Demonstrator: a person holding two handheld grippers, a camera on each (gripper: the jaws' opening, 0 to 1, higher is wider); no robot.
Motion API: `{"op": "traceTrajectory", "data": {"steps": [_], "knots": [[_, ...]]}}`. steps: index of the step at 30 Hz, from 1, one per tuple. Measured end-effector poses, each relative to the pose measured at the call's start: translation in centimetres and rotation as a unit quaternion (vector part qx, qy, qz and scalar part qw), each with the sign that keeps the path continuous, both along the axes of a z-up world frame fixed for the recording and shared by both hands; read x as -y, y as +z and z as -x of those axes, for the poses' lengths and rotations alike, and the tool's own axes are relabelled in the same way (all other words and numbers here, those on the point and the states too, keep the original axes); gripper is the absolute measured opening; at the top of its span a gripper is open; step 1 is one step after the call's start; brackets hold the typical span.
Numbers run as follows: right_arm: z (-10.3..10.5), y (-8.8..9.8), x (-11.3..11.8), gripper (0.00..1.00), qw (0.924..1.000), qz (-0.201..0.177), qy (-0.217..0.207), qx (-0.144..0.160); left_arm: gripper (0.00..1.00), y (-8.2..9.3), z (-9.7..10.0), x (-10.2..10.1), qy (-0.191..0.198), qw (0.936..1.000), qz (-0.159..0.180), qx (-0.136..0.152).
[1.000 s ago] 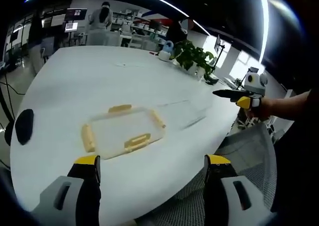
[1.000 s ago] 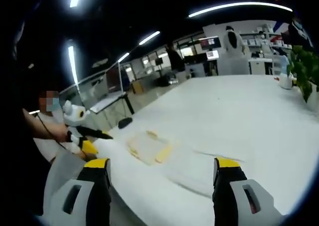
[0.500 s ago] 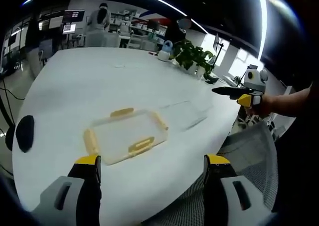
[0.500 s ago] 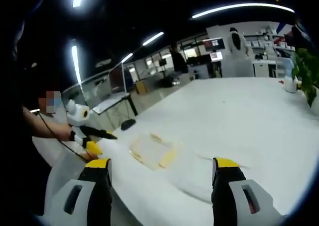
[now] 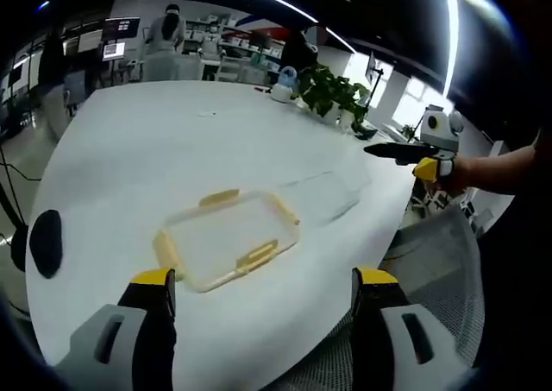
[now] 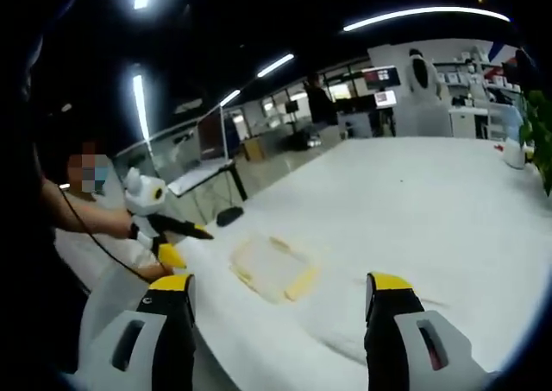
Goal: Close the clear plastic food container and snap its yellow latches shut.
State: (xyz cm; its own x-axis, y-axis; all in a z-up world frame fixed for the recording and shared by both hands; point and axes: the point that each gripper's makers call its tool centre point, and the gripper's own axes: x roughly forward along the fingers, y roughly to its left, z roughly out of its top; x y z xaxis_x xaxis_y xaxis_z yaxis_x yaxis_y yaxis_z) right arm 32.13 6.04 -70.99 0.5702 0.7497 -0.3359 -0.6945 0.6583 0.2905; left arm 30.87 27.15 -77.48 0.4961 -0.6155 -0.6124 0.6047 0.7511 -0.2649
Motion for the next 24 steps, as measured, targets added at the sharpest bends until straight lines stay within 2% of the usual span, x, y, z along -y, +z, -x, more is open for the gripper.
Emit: {"op": "traceTrajectory", "data": {"steps": [14, 24], "knots": [[-0.7, -0.2, -0.9, 0.81, 0.9999, 0.008, 0.014, 0.0, 0.83, -0.8, -0.7, -0.8, -0.039, 0.9988, -0.03, -0.005], [-1.2, -0.4, -1.6, 0.8, 0.9997, 0.01, 0.024, 0.0, 0.83, -0.8, -1.5, -1.2, -0.056, 0.9977, -0.038, -0.007]]}}
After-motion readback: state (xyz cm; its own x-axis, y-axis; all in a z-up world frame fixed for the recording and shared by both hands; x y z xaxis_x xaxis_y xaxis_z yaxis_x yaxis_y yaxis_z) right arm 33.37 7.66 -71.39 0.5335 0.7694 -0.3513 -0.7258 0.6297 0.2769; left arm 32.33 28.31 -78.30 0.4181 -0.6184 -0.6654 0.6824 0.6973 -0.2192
